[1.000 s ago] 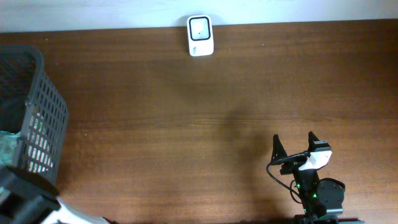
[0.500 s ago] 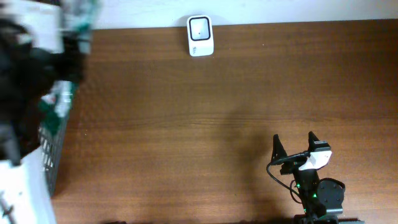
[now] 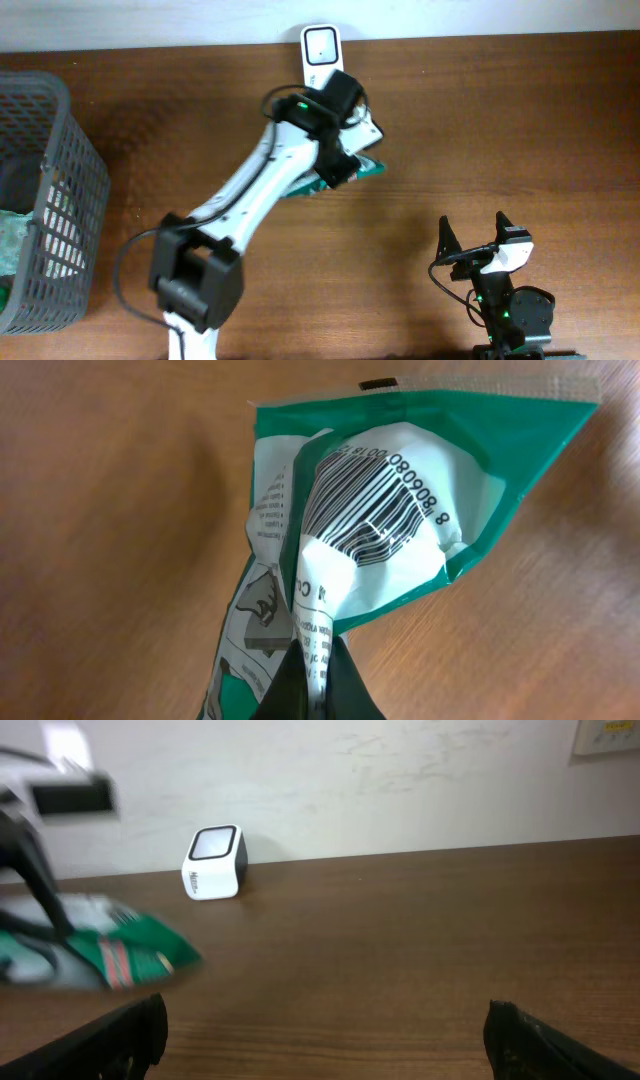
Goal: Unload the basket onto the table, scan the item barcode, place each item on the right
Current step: 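Carry the green packet to the table center and release it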
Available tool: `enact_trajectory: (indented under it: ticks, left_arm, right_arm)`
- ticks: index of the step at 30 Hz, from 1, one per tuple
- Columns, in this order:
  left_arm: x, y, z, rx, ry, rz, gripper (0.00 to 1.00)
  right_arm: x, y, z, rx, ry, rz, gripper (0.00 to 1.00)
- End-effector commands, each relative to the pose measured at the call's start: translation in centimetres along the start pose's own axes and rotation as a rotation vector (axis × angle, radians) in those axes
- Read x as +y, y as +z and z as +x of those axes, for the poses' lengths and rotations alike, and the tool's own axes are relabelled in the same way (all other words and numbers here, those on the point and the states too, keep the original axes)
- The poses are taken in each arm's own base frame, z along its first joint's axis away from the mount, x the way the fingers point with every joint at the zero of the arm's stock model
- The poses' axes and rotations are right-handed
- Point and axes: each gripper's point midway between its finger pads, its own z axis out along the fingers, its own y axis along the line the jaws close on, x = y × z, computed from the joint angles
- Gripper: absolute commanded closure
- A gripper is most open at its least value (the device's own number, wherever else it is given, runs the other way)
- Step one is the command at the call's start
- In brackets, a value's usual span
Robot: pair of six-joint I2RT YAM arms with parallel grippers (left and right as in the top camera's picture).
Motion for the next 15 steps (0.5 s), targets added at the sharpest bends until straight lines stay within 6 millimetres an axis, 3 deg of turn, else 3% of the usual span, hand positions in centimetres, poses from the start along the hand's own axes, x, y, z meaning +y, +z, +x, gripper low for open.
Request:
enact_trajectory:
  ticks: [1, 3, 5, 6, 7, 9, 10, 11, 12, 13, 14, 15]
  left_arm:
    - [-1.3, 4.1, -0.4, 0.049, 0.073, 0.008, 1.0]
    - [-1.9, 4.2, -1.3, 0.02, 0.092, 0.005, 0.94]
    - [-2.4, 3.8, -2.5, -0.01, 0.105, -0.002, 0.25]
    - [-2.3, 3.1, -3.2, -0.032, 0.078, -0.009, 0.04]
    - [-1.6, 0.5, -5.6, -0.107, 0.019, -0.033, 0.01]
    - [-0.1, -4.0, -7.6, -0.188, -0.001, -0.073, 0.01]
    - [1.1, -6.3, -7.9, -0.21, -0.025, -0.114, 0.01]
    - [3.7, -10.4, -7.9, -0.239, -0.093, -0.213, 0.01]
    - [8.0, -16.6, -6.5, -0.282, -0.229, -0.384, 0.01]
    - [9.2, -18.7, -5.8, -0.304, -0.272, -0.428, 0.01]
    - [12.2, -24.3, -3.4, -0.377, -0.362, -0.504, 0.01]
    - [14.0, -27.4, -1.0, -0.406, -0.42, -0.552, 0.01]
  right_arm:
    - [-0.2, 0.0, 0.3, 0.004, 0.007, 0.008, 0.02]
    - [-0.2, 0.0, 0.3, 0.004, 0.007, 0.008, 0.01]
    - [-0.2, 0.0, 0.3, 0.004, 0.007, 0.008, 0.02]
    - [-0.2, 0.0, 0.3, 0.004, 0.007, 0.008, 0.02]
    - [-0.2, 0.0, 0.3, 0.004, 0.007, 0.008, 0.02]
    - [-0.2, 0.0, 0.3, 0.004, 0.007, 0.008, 0.02]
    - [-0.2, 0.0, 0.3, 0.004, 0.007, 0.008, 0.02]
    - [-0.2, 0.0, 0.3, 0.004, 0.007, 0.008, 0.02]
    - [-0.2, 0.0, 0.3, 0.004, 0.007, 0.008, 0.02]
    - [-0.2, 0.0, 0.3, 0.004, 0.007, 0.008, 0.02]
    - [-0.2, 0.0, 0.3, 0.004, 0.007, 0.008, 0.02]
    - [-0.2, 0.0, 0.3, 0.004, 0.007, 0.008, 0.02]
